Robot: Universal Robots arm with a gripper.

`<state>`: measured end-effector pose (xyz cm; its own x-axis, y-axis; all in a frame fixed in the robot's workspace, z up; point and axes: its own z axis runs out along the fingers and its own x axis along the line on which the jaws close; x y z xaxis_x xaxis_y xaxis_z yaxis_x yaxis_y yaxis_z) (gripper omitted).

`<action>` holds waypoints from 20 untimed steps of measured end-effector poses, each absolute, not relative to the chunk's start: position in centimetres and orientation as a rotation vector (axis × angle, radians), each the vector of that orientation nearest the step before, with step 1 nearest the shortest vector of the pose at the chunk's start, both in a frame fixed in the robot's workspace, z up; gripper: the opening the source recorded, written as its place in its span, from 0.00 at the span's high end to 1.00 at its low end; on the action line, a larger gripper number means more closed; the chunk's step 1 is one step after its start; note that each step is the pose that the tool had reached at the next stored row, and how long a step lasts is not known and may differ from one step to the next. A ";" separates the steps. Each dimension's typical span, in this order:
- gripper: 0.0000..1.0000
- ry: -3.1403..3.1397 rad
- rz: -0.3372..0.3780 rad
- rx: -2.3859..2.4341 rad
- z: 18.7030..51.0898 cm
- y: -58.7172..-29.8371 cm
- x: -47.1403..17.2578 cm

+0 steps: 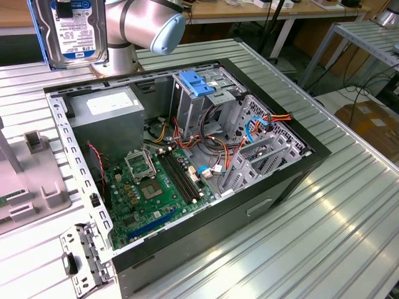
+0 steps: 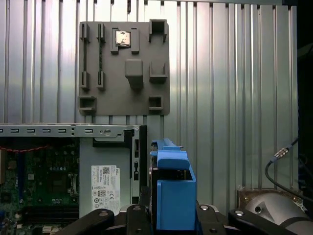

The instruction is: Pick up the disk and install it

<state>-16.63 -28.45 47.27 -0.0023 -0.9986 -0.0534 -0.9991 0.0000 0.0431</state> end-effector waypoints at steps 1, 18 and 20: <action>0.64 2.216 0.107 -2.214 47.3 -28.5 -16.5; 0.64 2.216 0.107 -2.214 47.2 -28.5 -14.5; 0.64 2.216 0.107 -2.214 47.2 -28.5 -14.2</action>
<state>-14.21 -28.45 47.24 -0.0023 -0.9986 -0.0534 -0.9991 -0.0001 0.0431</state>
